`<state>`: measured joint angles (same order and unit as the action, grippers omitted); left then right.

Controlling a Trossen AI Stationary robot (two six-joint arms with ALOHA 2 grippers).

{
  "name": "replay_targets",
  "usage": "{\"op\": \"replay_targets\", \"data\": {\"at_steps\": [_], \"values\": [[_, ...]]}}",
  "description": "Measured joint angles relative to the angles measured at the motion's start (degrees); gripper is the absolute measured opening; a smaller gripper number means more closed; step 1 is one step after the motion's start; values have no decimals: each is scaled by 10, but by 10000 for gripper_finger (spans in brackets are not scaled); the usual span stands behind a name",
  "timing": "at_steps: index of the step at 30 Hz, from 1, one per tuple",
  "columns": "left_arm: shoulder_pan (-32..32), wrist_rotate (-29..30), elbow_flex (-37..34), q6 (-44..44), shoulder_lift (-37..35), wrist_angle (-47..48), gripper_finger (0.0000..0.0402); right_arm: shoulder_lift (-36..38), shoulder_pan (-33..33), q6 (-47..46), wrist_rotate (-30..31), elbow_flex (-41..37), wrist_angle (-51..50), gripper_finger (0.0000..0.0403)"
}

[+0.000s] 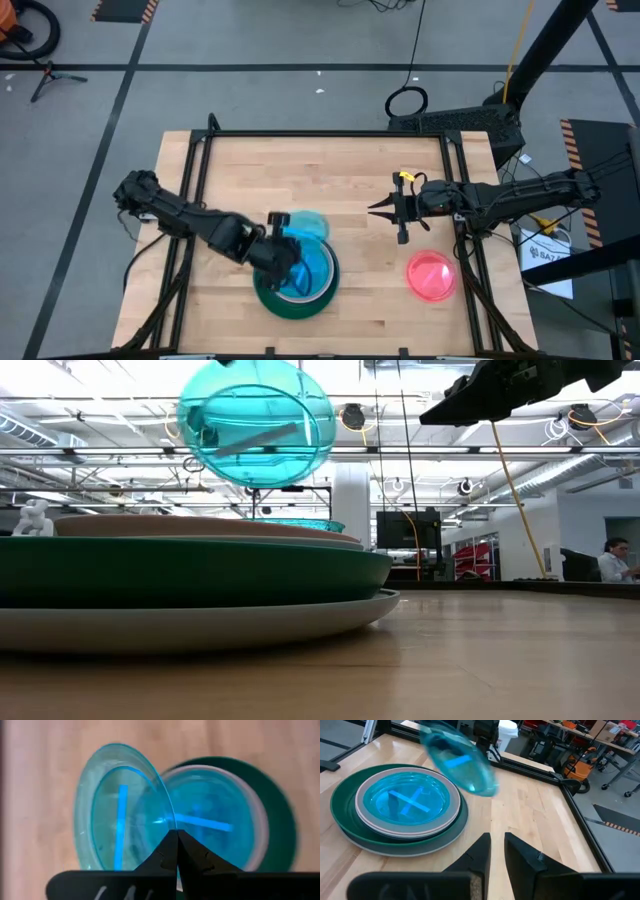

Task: Stack plastic plates
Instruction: Stack the blue plate on top of the blue plate

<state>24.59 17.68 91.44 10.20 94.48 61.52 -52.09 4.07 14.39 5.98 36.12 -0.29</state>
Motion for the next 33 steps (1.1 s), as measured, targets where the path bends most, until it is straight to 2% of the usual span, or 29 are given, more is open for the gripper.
{"op": "replay_targets", "data": {"at_steps": [3,8,19,26,29,33], "values": [[26,-24,0,21,0,-6,3,0,0,0,0,0,0,47],[53,-31,-1,53,11,-16,3,0,0,0,0,0,0,47],[49,-99,-1,71,52,-57,3,0,0,0,0,0,0,47],[49,-101,-1,95,53,-68,4,0,0,-2,0,0,0,47],[49,-102,-1,99,53,-68,21,0,0,-2,0,0,0,47],[49,-102,-1,104,53,-68,65,0,0,-2,0,0,0,47]]}}
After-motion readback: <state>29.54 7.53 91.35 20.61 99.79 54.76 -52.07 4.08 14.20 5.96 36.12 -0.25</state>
